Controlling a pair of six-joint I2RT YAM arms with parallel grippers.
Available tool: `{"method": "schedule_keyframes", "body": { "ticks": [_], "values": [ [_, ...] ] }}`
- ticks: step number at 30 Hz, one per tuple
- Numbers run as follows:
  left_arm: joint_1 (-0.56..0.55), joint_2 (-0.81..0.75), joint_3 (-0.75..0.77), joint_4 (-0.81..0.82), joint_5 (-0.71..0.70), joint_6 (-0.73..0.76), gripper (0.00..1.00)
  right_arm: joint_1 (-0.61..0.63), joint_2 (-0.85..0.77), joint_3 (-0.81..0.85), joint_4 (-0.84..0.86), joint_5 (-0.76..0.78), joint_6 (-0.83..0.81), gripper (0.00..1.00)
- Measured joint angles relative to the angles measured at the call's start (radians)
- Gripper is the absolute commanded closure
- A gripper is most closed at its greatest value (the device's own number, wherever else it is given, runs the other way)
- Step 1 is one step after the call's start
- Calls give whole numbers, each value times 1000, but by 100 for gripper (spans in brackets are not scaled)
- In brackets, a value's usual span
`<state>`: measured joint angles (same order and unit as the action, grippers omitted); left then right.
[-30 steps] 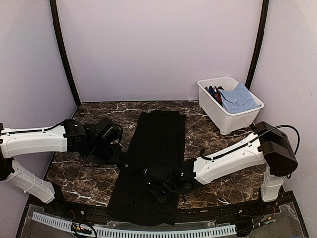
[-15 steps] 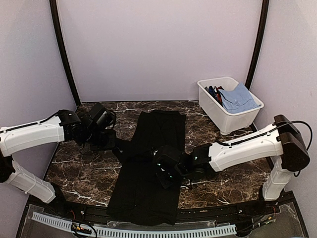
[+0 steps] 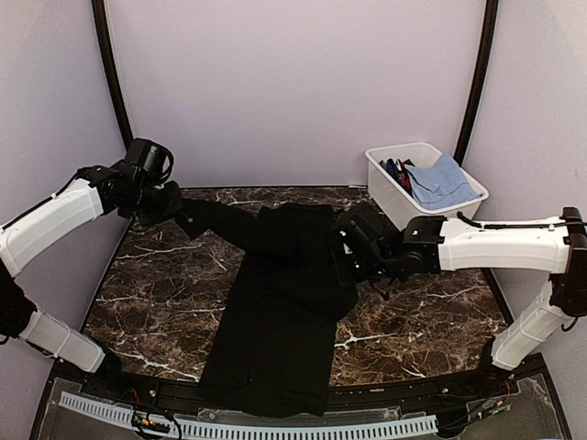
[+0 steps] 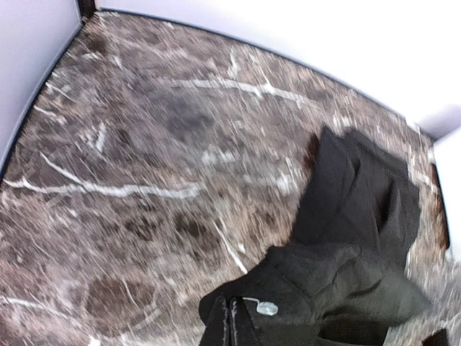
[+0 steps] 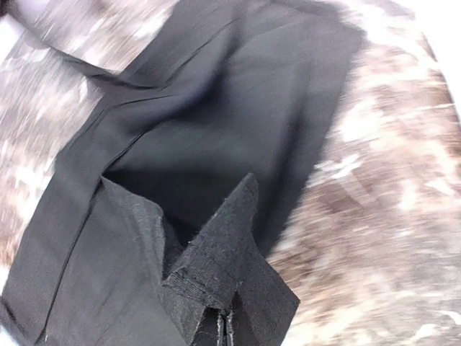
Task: Fold and stack the long sleeve shirts
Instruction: Flatten out the square-folded shirt at the center of the board.
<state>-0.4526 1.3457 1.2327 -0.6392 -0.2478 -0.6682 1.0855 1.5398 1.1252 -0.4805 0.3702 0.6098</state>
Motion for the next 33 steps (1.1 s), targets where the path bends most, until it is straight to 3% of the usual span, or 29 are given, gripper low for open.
{"method": "schedule_keyframes", "body": {
  "ticks": [6,14,27,33],
  "values": [
    [214,87,162,16,16,84,100,-223,-112,40,-74,57,-66,100],
    [440,276,448,13,23,178,100,-508,-136,226,-107,102,-190,100],
    [529,547,902,-102,-31,261,100,-772,-72,459,-148,56,-285,100],
    [529,575,979,-122,-22,283,100,-805,-13,581,-172,33,-298,100]
  ]
}}
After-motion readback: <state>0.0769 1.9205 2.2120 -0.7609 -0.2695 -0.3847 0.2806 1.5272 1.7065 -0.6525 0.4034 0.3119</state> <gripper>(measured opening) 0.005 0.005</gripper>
